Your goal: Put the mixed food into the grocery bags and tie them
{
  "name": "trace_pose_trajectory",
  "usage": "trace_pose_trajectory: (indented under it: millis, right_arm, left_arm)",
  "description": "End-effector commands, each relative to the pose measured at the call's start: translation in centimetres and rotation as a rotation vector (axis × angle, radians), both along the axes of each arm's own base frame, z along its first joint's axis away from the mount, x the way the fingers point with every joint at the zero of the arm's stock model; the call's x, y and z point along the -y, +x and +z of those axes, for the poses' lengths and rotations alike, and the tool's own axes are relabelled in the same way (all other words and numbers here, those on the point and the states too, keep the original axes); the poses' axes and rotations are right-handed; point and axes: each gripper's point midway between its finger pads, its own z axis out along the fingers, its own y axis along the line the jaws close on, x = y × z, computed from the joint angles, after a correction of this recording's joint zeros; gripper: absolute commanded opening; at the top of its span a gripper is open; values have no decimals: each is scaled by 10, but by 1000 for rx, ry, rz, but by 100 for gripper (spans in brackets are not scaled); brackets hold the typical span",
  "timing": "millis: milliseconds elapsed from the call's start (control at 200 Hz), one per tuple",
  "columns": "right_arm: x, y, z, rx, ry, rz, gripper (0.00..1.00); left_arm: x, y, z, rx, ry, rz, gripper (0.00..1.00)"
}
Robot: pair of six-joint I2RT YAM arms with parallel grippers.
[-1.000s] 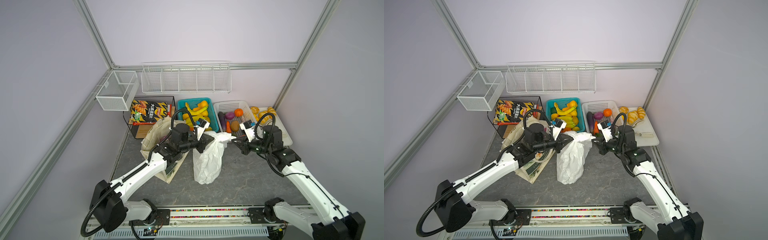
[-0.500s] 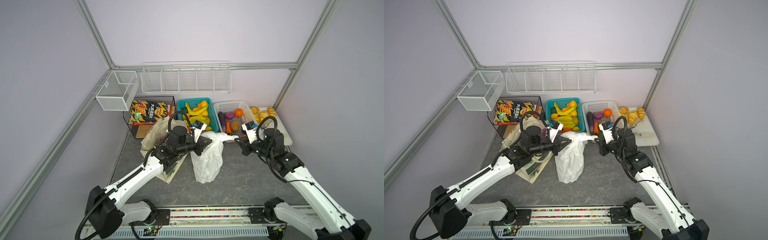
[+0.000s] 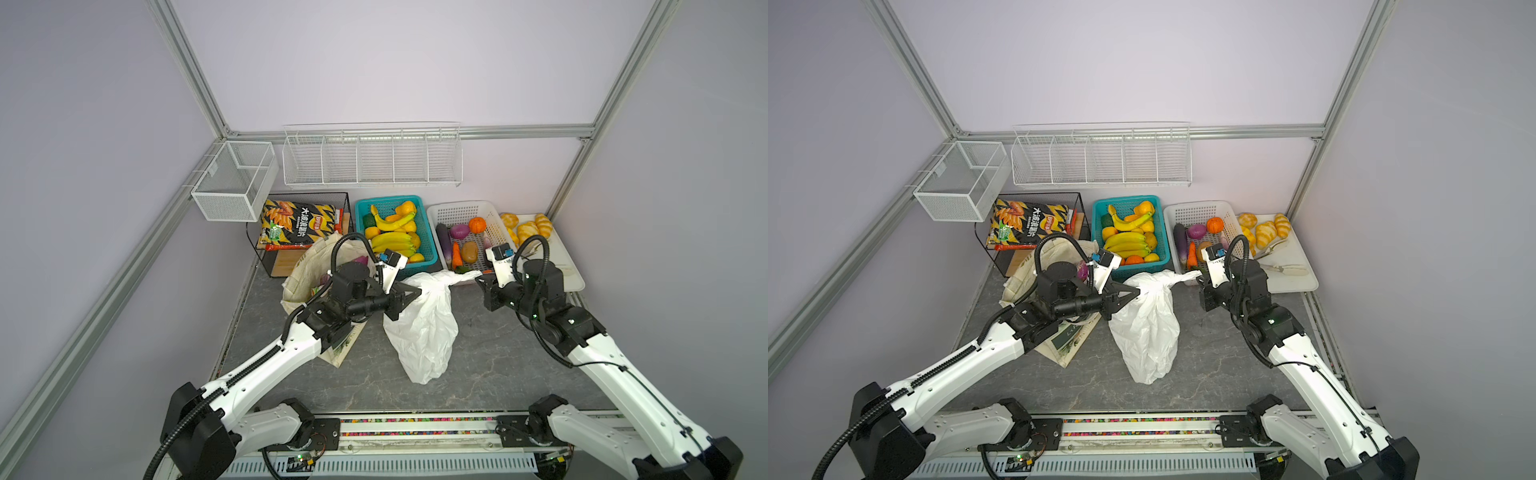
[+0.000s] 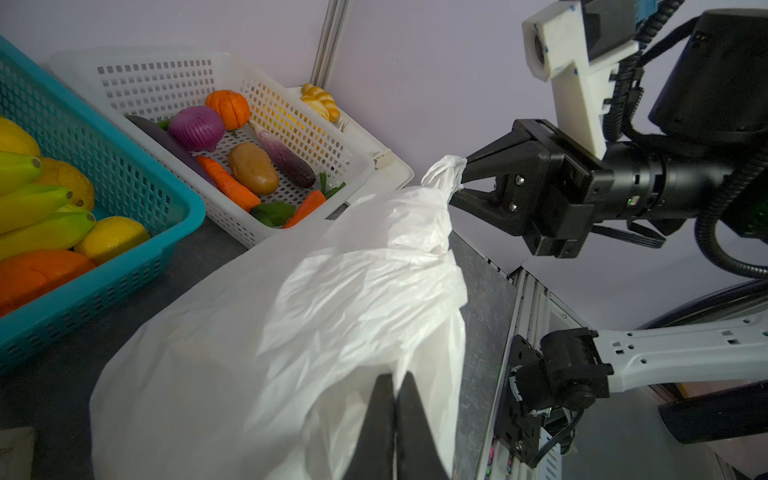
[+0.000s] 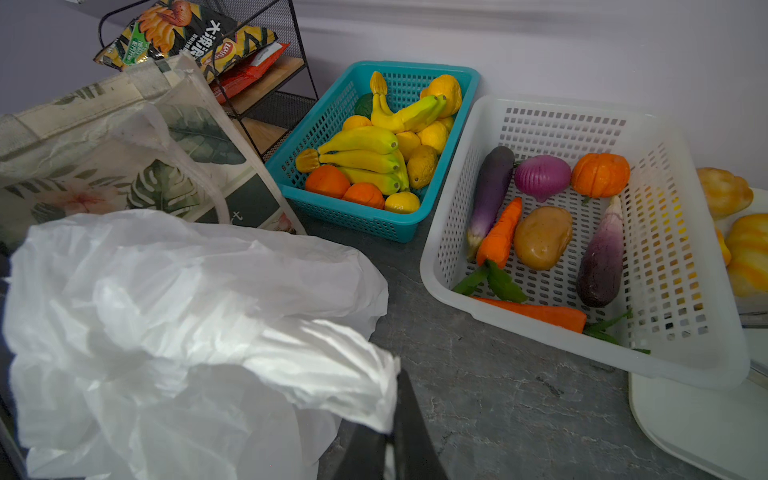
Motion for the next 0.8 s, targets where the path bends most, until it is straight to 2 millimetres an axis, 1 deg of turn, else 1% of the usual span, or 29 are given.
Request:
trace_pose_trajectory:
  millis: [0, 135, 260, 335, 425, 435, 445, 555, 580, 600, 660, 705, 735, 760, 775, 795]
  right_arm:
    - [40, 12, -16, -10, -93, -204, 7]
    - [47, 14, -16, -5, -108, -246, 7]
    - [47, 15, -14, 4, -102, -250, 7]
    - [47, 15, -15, 2, -106, -247, 7]
    - [34, 13, -8, 27, -84, -188, 7]
    - [33, 11, -17, 13, -91, -180, 7]
    - [32, 11, -19, 11, -90, -173, 7]
    - [-1, 3, -15, 17, -25, -1, 8]
    - [-7, 1, -15, 10, -13, 36, 12]
    - [-12, 0, -14, 5, -3, 63, 17]
    - [-22, -5, -16, -16, 5, 123, 37]
    - [-24, -7, -22, -39, -6, 142, 49]
    - [-24, -8, -25, -49, -15, 143, 56]
    - [-21, -9, -27, -55, -24, 133, 70]
    - [-19, -9, -29, -61, -31, 124, 74]
    - [-17, -10, -30, -66, -36, 113, 77]
  left_arm:
    - [-10, -2, 2, -21, -16, 30, 0]
    - [-17, -5, -6, -44, -4, 41, 0]
    - [-18, -9, -10, -74, -16, 34, 0]
    - [-19, -11, -8, -84, -36, 30, 0]
    - [-17, -12, -4, -95, -68, 20, 0]
    - [-17, -12, -4, -98, -70, 20, 0]
    - [-16, -12, -3, -97, -74, 16, 0]
    - [-6, -12, 0, -101, -105, -32, 0]
    - [-4, -12, 1, -101, -111, -39, 0]
    - [-3, -11, 1, -102, -116, -42, 0]
    - [0, -9, 4, -97, -123, -49, 0]
    - [2, -8, 7, -90, -128, -51, 0]
    - [2, -7, 10, -85, -132, -50, 0]
    - [3, -6, 12, -82, -134, -50, 0]
    - [3, -6, 14, -80, -137, -50, 0]
    - [4, -5, 15, -79, -140, -51, 0]
